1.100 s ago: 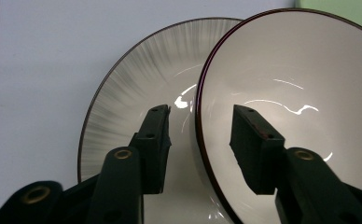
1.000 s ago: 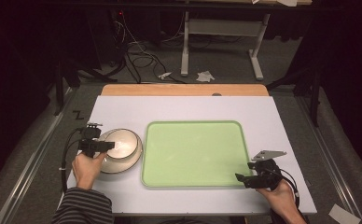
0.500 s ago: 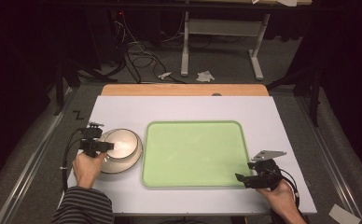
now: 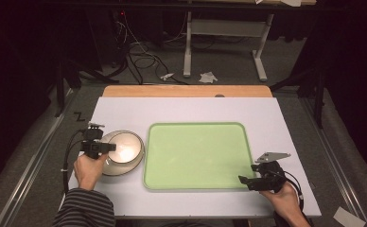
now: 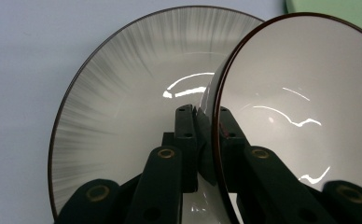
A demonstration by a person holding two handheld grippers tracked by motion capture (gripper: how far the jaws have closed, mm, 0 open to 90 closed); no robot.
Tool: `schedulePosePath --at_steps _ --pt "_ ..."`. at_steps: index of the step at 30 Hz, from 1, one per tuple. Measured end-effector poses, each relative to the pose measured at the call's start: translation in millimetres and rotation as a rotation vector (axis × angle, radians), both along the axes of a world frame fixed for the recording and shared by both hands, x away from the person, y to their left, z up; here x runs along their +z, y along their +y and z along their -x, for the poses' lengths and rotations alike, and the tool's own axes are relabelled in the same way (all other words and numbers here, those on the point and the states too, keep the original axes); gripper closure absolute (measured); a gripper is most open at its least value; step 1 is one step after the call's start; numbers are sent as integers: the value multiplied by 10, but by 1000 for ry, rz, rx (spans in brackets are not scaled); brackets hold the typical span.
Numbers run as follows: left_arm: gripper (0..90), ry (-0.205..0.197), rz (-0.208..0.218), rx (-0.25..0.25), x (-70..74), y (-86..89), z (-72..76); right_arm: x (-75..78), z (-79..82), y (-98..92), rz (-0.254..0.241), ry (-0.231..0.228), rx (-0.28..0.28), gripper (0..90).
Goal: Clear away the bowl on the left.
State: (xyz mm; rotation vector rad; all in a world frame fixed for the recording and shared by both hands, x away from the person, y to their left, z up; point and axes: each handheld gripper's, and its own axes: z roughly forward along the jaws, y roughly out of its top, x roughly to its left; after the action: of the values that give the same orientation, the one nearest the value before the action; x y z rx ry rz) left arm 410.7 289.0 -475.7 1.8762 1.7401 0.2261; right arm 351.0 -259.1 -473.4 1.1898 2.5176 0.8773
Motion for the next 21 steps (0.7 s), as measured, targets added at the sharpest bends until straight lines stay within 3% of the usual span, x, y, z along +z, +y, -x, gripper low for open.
schedulePosePath --at_steps 8,15,21 --pt "824 -38 -46 -4 80 -13 44 0 6 3 -4 -2 -2 321" --pt "823 -74 -20 -1 172 14 96 3 11 5 -6 -2 1 321" --pt "823 -118 -14 -39 263 -58 123 2 4 -2 -4 2 0 321"
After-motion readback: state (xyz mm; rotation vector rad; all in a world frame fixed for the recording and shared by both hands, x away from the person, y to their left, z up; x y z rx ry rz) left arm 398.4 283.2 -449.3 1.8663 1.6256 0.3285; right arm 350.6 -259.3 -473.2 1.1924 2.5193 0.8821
